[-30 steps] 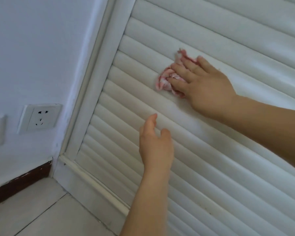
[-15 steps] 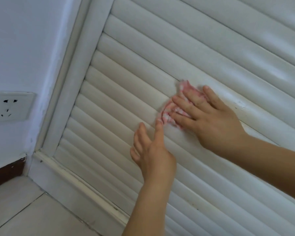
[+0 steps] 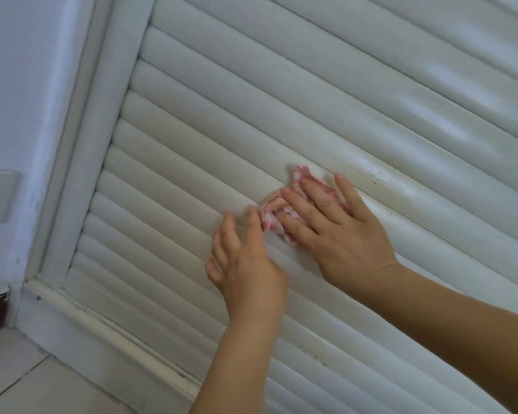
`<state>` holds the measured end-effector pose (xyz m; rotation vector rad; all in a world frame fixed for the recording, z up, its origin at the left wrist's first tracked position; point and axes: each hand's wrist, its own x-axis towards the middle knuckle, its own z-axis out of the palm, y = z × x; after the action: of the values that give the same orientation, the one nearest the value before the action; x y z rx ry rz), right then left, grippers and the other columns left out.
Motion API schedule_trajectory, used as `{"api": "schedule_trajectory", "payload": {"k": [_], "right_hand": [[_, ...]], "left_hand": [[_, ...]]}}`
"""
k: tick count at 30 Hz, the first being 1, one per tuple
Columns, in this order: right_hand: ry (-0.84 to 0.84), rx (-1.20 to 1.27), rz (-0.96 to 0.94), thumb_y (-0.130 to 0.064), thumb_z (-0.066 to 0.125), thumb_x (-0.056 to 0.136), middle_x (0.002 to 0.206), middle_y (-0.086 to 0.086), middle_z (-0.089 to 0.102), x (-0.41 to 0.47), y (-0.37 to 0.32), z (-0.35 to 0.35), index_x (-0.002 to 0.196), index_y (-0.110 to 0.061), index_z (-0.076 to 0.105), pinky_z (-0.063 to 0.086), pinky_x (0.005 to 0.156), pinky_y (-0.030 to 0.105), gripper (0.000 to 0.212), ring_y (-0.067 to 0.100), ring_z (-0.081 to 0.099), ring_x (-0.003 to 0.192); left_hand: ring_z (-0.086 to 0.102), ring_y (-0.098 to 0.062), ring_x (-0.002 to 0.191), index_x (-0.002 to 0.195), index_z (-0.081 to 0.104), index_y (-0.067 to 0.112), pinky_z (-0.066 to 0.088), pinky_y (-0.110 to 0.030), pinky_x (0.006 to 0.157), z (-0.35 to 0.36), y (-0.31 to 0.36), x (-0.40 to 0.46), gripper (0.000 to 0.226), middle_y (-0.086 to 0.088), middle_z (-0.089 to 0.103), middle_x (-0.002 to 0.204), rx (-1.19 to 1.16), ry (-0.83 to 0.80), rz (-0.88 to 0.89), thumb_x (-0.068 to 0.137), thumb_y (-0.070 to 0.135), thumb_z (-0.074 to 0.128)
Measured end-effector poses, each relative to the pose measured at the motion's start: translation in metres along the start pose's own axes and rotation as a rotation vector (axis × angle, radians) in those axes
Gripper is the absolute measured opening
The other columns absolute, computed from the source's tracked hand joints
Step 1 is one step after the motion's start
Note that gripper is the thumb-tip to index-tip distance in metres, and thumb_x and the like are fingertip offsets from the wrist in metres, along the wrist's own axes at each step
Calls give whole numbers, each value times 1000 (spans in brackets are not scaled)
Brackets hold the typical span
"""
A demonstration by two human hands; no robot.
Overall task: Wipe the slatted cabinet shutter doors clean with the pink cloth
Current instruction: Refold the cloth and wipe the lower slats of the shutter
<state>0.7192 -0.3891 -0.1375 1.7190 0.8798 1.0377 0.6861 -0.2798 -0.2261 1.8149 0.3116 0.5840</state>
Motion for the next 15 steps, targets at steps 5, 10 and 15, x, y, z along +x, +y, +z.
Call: {"api": "schedule_trajectory", "payload": {"k": [5,10,15], "right_hand": [[18,-49,64,-7,16,94,136,7,55,-60,27,-13,120,-16,65,33,90,46,56,34,49,117],[-29,-73,157,-3,33,83,136,6,48,-112,47,-25,113,-17,64,30,78,41,45,32,45,105],[-30,-94,251,-13,44,75,120,10,54,-93,34,-22,113,-17,67,29,76,40,44,31,46,99]], "left_hand": [[-14,-9,141,144,9,43,0,-43,113,6,14,-11,86,12,-9,155,66,-51,208,80,-5,42],[-24,-12,139,143,-7,44,-7,-48,111,13,22,-21,99,6,-28,151,140,-159,252,75,-11,39],[-25,-13,139,143,-9,43,-6,-50,111,13,23,-22,100,4,-31,150,160,-192,252,74,-10,40]]}}
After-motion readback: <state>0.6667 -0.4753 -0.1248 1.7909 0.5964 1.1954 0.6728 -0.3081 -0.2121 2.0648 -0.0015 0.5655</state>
